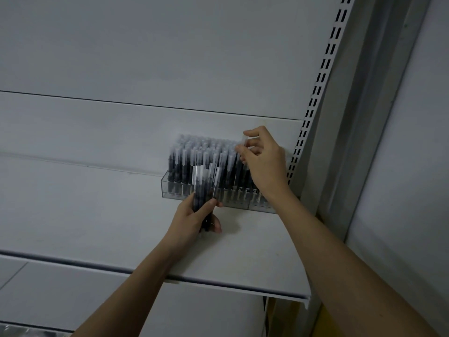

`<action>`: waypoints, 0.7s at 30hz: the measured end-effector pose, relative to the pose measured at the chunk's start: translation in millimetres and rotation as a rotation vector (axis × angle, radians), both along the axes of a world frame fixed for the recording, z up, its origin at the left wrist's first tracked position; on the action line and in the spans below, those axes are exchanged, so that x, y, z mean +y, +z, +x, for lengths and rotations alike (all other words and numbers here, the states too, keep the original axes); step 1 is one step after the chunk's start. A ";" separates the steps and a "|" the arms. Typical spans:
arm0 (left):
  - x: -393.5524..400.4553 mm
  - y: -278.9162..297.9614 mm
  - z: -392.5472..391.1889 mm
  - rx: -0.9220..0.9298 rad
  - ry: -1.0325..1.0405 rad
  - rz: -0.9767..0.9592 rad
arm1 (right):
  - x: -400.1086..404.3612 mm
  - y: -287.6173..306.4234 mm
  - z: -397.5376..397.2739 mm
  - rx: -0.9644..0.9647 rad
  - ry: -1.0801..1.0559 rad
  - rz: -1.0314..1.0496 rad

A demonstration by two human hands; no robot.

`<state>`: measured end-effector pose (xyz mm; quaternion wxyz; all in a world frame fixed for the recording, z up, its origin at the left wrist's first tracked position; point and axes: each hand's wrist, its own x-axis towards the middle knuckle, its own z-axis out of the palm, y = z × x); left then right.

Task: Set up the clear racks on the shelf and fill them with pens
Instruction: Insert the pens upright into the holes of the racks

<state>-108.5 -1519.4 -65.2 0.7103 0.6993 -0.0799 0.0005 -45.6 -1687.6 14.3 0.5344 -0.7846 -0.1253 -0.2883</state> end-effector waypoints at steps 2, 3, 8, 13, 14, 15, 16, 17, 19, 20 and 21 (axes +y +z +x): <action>0.7 -1.0 0.9 0.002 0.009 -0.016 | -0.6 0.5 -0.5 0.001 0.005 -0.004; 0.7 -1.1 0.8 0.007 0.009 -0.022 | -0.9 0.7 -0.8 0.002 0.011 -0.004; 0.6 -1.7 0.5 0.016 0.014 -0.021 | -2.0 1.3 -2.1 0.014 0.034 0.005; -0.5 -0.4 -1.6 0.013 0.004 -0.045 | -4.0 1.1 -4.3 0.029 0.081 0.005; -0.8 0.2 -2.0 0.012 0.001 -0.048 | -4.6 -0.6 -4.6 0.045 0.095 0.003; -1.3 0.7 -2.2 0.010 -0.002 -0.051 | -5.2 -3.5 -4.4 0.066 0.103 -0.011; -1.5 0.8 -2.4 0.008 -0.003 -0.056 | -5.8 -7.2 -4.1 0.090 0.101 -0.035; -1.5 0.5 -2.2 0.008 -0.004 -0.064 | -6.2 -11.7 -3.4 0.117 0.094 -0.064; -1.6 -0.1 -1.7 0.012 -0.011 -0.075 | -5.8 -20.2 -2.1 0.168 0.085 -0.094; -1.5 -0.4 -1.7 0.016 -0.014 -0.077 | -5.4 -22.8 -1.6 0.179 0.077 -0.099; -1.5 -0.8 -1.6 0.018 -0.016 -0.081 | -4.4 -23.9 -1.4 0.174 0.062 -0.112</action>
